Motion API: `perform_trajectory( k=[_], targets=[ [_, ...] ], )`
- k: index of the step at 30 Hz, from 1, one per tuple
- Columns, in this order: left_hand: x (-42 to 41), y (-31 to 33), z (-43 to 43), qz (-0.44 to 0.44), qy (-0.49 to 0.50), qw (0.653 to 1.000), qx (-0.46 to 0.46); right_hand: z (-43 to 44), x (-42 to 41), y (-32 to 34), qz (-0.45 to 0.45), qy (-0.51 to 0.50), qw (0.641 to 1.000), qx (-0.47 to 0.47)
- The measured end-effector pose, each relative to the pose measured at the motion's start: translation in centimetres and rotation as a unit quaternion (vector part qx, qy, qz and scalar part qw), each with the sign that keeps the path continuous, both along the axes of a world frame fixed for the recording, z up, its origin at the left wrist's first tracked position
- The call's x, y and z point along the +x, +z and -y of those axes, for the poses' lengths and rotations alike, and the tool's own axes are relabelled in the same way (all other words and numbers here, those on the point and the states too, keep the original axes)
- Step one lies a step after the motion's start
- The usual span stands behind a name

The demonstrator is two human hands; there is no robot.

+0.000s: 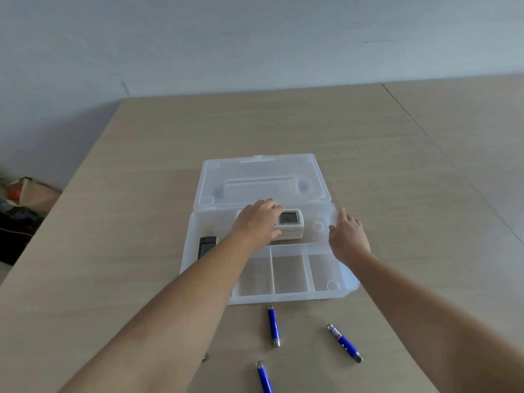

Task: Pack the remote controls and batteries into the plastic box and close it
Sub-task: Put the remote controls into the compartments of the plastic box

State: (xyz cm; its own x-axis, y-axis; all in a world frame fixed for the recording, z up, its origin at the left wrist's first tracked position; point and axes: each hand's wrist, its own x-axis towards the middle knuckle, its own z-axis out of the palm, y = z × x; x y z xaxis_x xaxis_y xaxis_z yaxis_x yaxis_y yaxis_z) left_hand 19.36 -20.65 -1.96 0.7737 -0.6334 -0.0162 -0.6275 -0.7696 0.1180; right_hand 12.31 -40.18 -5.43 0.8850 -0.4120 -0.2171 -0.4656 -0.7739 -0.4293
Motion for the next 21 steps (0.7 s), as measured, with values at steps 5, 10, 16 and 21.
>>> perform_trajectory(
  k=[5, 10, 16, 21],
  targets=[
    [-3.6, 2.4, -4.1, 0.048, 0.072, 0.987, -0.133, -2.7, -1.5, 3.4, 0.167, 0.042, 0.984, -0.036],
    [-11.0, 0.3, -10.0, 0.153, 0.126, 0.971, -0.136, -9.5, -7.5, 5.8, 0.316, 0.131, 0.936, 0.081],
    [-18.1, -3.8, -15.3, 0.038, 0.267, 0.963, 0.016, -14.9, -14.3, 1.7, 0.019, 0.316, 0.946, 0.065],
    [-19.7, -5.6, -15.6, -0.145, 0.441, 0.885, 0.015, -15.4, -15.4, -1.4, -0.122, 0.357, 0.923, -0.068]
  ],
)
